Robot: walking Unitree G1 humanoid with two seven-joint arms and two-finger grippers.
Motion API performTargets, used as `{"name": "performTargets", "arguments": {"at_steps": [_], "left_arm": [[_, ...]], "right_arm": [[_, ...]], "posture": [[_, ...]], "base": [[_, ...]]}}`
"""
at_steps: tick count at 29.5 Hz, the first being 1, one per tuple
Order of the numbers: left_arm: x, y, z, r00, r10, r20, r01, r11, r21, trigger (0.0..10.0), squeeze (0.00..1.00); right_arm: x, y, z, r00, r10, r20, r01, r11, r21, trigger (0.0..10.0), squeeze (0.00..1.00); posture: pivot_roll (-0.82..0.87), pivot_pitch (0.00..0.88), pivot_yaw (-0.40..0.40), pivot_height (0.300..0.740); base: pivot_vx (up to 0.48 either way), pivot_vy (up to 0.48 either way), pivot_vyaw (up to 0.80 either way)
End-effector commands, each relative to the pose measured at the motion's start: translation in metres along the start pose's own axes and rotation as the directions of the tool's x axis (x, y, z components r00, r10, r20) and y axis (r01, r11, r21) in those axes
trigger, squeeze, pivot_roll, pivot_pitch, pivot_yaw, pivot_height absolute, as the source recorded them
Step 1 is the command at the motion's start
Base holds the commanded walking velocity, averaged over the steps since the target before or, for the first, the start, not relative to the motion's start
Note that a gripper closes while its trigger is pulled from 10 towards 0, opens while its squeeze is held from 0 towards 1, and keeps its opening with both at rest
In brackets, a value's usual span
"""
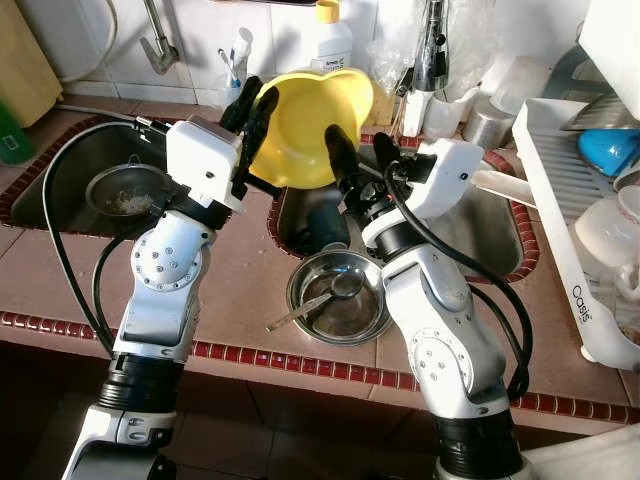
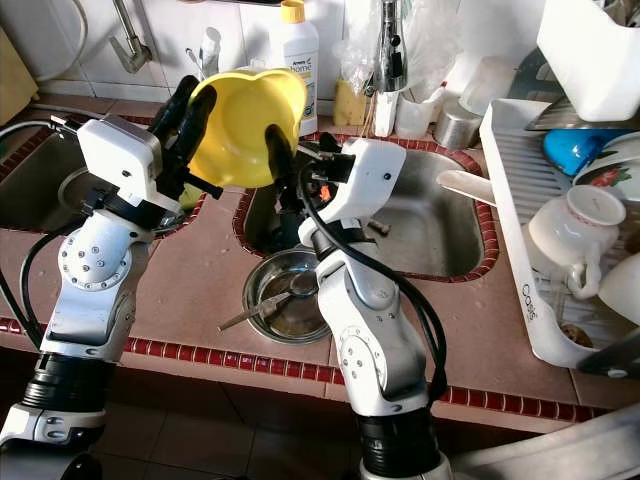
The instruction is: Kitchen organization
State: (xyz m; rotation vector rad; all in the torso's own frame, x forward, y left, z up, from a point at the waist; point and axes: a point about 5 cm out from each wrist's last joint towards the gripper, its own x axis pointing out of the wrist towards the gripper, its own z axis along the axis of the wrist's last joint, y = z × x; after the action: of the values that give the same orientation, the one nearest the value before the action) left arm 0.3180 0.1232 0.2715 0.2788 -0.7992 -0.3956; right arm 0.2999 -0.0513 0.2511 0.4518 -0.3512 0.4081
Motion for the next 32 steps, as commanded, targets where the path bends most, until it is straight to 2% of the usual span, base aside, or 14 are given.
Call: {"name": "performTargets", "arguments": {"at_steps": [1,9,32], "left_arm": [[0.0003,-0.0003,0.0068,1.000,0.003,0.024,-0.003,1.000,0.002,10.0,0.00],[0.0016,0.0035,0.0010,1.000,0.016,-0.020,-0.015,1.000,0.010,10.0,0.00],[0.0036,0.0045,-0.0009,0.999,0.017,-0.043,-0.017,1.000,0.002,10.0,0.00]], "right_arm": [[0.0138,0.0258,0.0122,0.997,0.036,0.064,-0.041,0.996,0.075,0.0,0.00],[0.0146,0.0245,0.0131,0.997,0.023,0.071,-0.028,0.997,0.069,0.0,0.00],[0.0151,0.0215,0.0152,0.997,0.012,0.079,-0.017,0.998,0.063,0.0,0.00]], "posture": [[-0.11,0.101,0.014,0.740],[-0.11,0.102,0.017,0.740],[-0.12,0.104,0.017,0.740]], "base": [[0.000,0.000,0.00],[0.000,0.000,0.00],[0.000,0.000,0.00]]}}
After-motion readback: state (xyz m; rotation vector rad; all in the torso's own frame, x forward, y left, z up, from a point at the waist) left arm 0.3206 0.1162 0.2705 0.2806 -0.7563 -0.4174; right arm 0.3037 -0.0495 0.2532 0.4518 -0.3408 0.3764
